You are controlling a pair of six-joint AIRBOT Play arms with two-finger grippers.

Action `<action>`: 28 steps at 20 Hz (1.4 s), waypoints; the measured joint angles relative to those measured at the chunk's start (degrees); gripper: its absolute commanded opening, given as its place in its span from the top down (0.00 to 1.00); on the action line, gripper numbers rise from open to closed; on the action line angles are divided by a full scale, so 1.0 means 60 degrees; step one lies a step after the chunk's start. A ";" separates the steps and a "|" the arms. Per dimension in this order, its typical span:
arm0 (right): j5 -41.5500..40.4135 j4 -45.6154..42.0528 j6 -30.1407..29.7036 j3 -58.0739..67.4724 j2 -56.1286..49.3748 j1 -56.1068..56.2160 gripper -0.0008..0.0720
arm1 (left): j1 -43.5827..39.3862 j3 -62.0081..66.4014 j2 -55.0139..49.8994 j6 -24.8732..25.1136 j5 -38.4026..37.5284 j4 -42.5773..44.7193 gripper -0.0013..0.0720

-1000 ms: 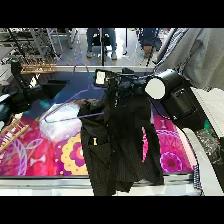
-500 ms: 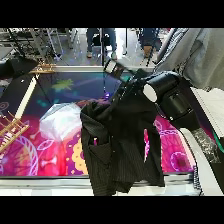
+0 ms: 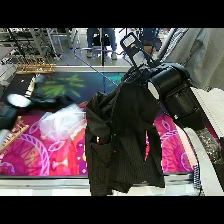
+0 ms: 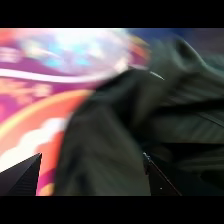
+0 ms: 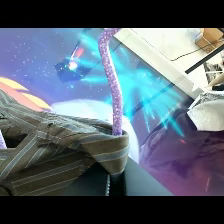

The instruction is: Fold the clothes and pants, and hang the long-sleeved shirts on hangers.

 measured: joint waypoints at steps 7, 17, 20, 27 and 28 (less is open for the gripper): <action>0.0029 0.0605 0.0226 0.0033 0.0561 0.0000 0.95 | -0.2739 0.1126 -0.2459 0.0091 0.3909 -0.0914 0.89; 0.1158 0.1432 -0.0324 -0.0007 0.1038 0.0000 0.95 | -0.0947 0.2182 -0.1810 -0.1096 0.3228 -0.1118 0.95; 0.1351 0.1767 -0.0769 -0.0011 0.1049 0.0000 0.95 | 0.0295 0.2495 -0.1504 -0.1144 0.2586 -0.1585 0.95; 0.1989 0.2004 -0.2317 -0.0397 0.0882 0.0004 0.95 | 0.1829 0.3723 -0.1472 -0.1257 0.0408 -0.2233 0.95; 0.2040 0.1931 -0.2466 -0.0514 0.0845 0.0000 0.95 | 0.1902 0.3792 -0.1472 -0.1257 0.0113 -0.2299 0.95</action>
